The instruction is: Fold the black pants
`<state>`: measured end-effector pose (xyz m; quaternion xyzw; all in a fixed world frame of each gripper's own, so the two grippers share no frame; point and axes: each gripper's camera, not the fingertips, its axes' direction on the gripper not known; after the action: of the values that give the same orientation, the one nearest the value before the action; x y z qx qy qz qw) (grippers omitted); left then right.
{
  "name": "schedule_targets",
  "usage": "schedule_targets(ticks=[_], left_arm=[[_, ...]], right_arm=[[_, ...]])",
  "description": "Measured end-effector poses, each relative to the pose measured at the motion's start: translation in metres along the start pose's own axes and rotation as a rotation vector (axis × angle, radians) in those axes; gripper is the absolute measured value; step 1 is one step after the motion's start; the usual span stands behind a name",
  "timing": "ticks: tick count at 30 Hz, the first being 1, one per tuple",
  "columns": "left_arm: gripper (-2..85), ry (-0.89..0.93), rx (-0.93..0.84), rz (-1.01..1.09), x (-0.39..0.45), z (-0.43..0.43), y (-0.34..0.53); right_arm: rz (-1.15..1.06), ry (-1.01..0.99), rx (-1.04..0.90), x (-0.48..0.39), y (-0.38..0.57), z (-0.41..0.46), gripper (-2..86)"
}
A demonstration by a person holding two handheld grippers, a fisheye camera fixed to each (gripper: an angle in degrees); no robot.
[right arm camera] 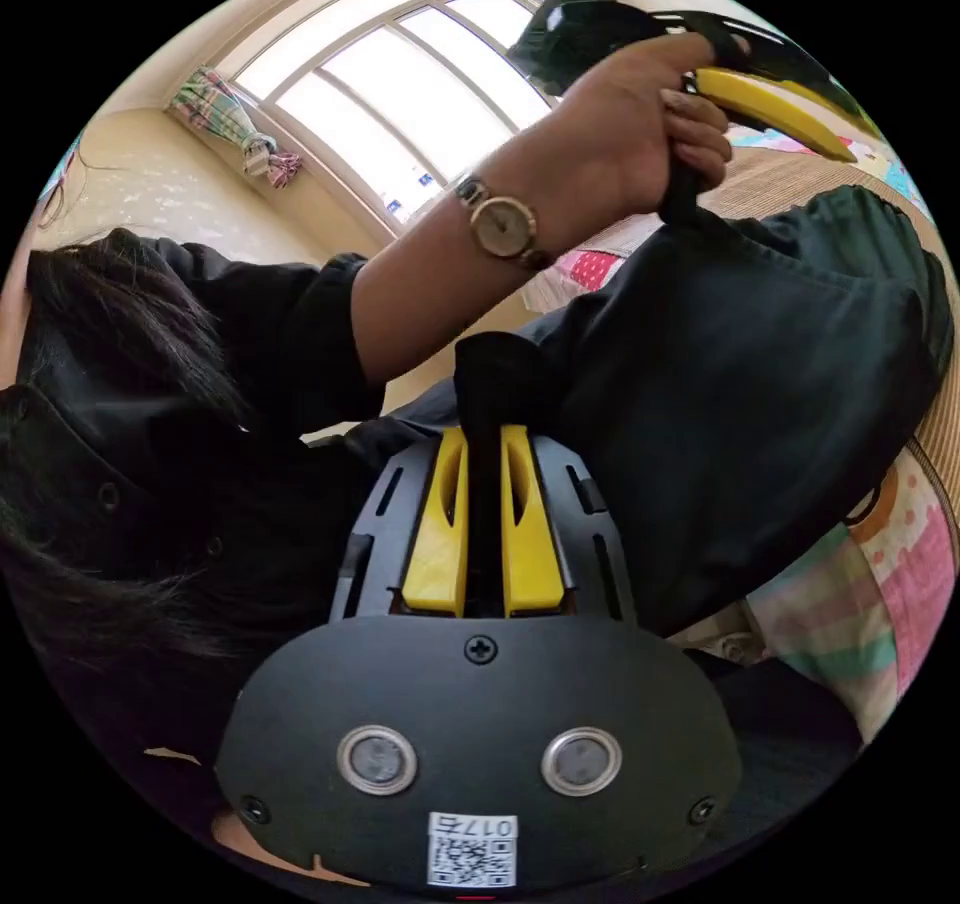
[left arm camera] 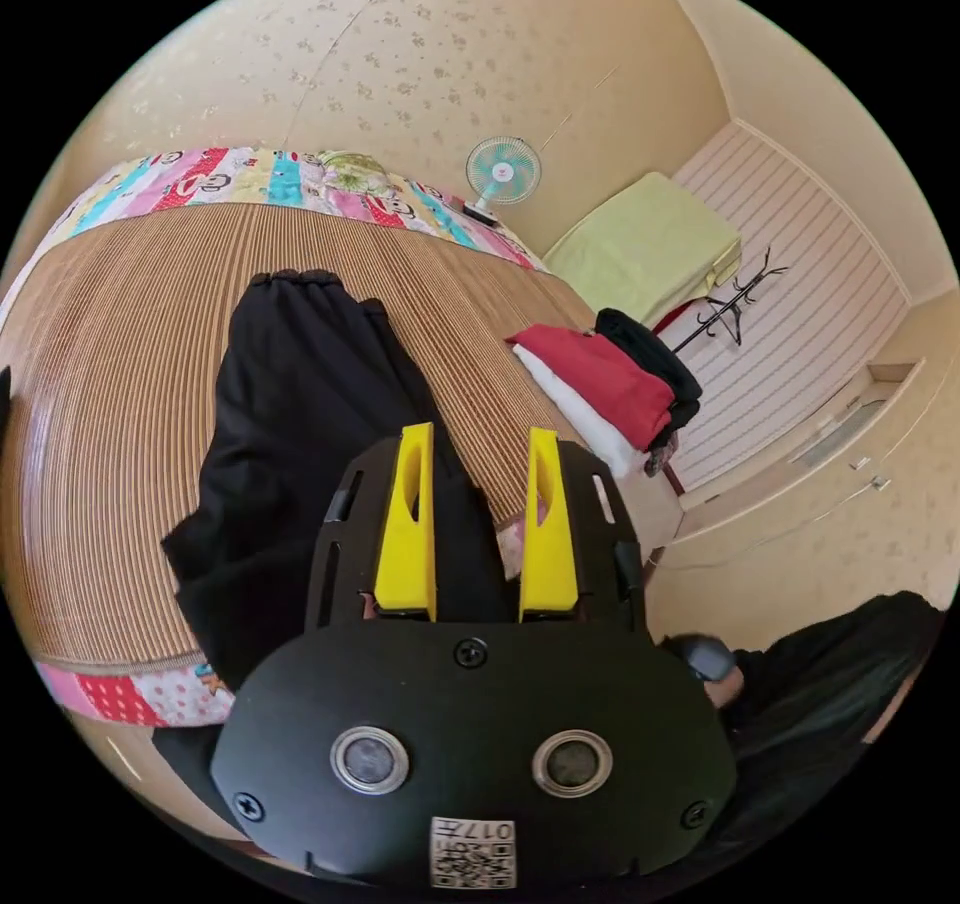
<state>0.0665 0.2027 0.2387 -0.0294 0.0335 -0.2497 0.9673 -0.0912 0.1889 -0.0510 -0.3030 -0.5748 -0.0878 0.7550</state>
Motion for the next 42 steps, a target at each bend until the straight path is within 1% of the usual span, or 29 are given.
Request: schedule_targets(ticks=[1, 2, 4, 6, 7, 8, 9, 10, 12, 13, 14, 15, 17, 19, 20, 21, 22, 23, 25, 27, 29, 30, 32, 34, 36, 37, 39, 40, 42], left_arm=[[13.5, -0.032, -0.002, -0.005, -0.001, 0.012, -0.012], [13.6, -0.107, -0.028, -0.015, -0.003, 0.04, -0.035], [13.5, -0.226, -0.127, -0.022, -0.009, 0.088, -0.061], [11.1, -0.354, -0.338, -0.071, -0.027, 0.151, -0.07], [9.9, -0.394, -0.302, -0.055, -0.025, 0.15, -0.068], [7.6, -0.384, -0.253, -0.05, -0.022, 0.141, -0.064], [3.1, -0.329, -0.236, -0.075, -0.024, 0.129, -0.06], [0.9, -0.28, -0.213, -0.105, -0.028, 0.12, -0.056], [-0.3, 0.019, -0.057, -0.252, -0.059, 0.075, -0.03], [-0.4, 0.092, -0.024, -0.278, -0.067, 0.064, -0.023], [-0.7, 0.183, 0.016, -0.325, -0.081, 0.046, -0.008], [-0.8, 0.219, 0.039, -0.36, -0.089, 0.029, 0.005], [-0.9, 0.255, 0.072, -0.351, -0.09, 0.004, 0.021], [-0.9, 0.296, 0.114, -0.323, -0.084, -0.021, 0.033], [-0.9, 0.303, 0.127, -0.308, -0.076, -0.037, 0.038], [-0.9, 0.279, 0.126, -0.295, -0.067, -0.05, 0.042], [-0.9, 0.26, 0.127, -0.289, -0.063, -0.056, 0.044], [-1.0, 0.224, 0.139, -0.273, -0.053, -0.068, 0.048], [-1.0, 0.194, 0.167, -0.26, -0.043, -0.088, 0.054], [-1.0, 0.193, 0.208, -0.229, -0.032, -0.123, 0.06], [-1.0, 0.164, 0.237, -0.215, -0.025, -0.162, 0.067], [-1.0, 0.153, 0.303, -0.206, -0.022, -0.195, 0.075], [-1.0, 0.122, 0.41, -0.184, -0.016, -0.251, 0.089], [-1.0, 0.106, 0.52, -0.13, -0.003, -0.305, 0.1], [-1.0, 0.165, 0.662, -0.041, 0.016, -0.36, 0.105], [-0.9, 0.178, 0.701, -0.033, 0.019, -0.371, 0.105], [-0.9, 0.194, 0.831, -0.031, 0.022, -0.405, 0.089], [-0.9, 0.185, 0.849, -0.026, 0.02, -0.411, 0.079], [-0.7, 0.159, 0.822, -0.027, 0.003, -0.422, 0.003]], right_arm=[[-0.019, 0.015, -0.022, -0.005, -0.003, 0.003, 5.0], [-0.025, 0.017, -0.036, -0.007, -0.005, 0.004, 5.1], [-0.02, 0.009, -0.048, -0.007, -0.007, 0.004, 5.2], [-0.013, 0.02, -0.053, -0.004, -0.006, 0.0, 5.5], [-0.004, 0.041, -0.061, -0.001, -0.005, -0.005, 5.7], [0.012, 0.072, -0.075, 0.004, -0.003, -0.012, 5.9], [0.022, 0.089, -0.083, 0.007, -0.001, -0.016, 6.1], [0.047, 0.121, -0.093, 0.015, 0.002, -0.028, 6.2], [0.092, 0.158, -0.081, 0.032, 0.006, -0.049, 6.1], [0.132, 0.182, -0.045, 0.046, 0.006, -0.066, 5.9], [0.184, 0.2, 0.04, 0.064, 0.005, -0.088, 5.6], [0.219, 0.204, 0.097, 0.075, 0.004, -0.101, 5.4], [0.376, 0.239, 0.324, 0.121, -0.005, -0.147, 8.6], [0.486, 0.323, 0.41, 0.159, -0.018, -0.163, 11.3], [0.562, 0.387, 0.407, 0.186, -0.032, -0.162, 12.3], [0.6, 0.403, 0.389, 0.2, -0.04, -0.158, 12.0], [0.629, 0.396, 0.342, 0.223, -0.058, -0.144, 11.4], [0.619, 0.365, 0.313, 0.235, -0.078, -0.129, 8.5], [0.629, 0.32, 0.241, 0.243, -0.105, -0.105, 5.4], [0.65, 0.315, 0.324, 0.225, -0.113, -0.111, 3.9], [0.579, 0.333, 0.494, 0.164, -0.113, -0.151, 2.6], [0.542, 0.334, 0.516, 0.146, -0.114, -0.16, 2.4], [0.404, 0.377, 0.651, 0.074, -0.109, -0.192, 1.9], [0.294, 0.373, 0.768, 0.027, -0.103, -0.219, 1.8], [0.188, 0.401, 0.893, -0.014, -0.101, -0.247, 1.7], [0.13, 0.451, 0.961, -0.036, -0.104, -0.266, 1.8], [0.082, 0.524, 1.026, -0.053, -0.122, -0.296, 1.8], [0.047, 0.566, 1.052, -0.054, -0.143, -0.316, 1.9], [0.054, 0.645, 1.046, -0.042, -0.198, -0.347, 2.1]])
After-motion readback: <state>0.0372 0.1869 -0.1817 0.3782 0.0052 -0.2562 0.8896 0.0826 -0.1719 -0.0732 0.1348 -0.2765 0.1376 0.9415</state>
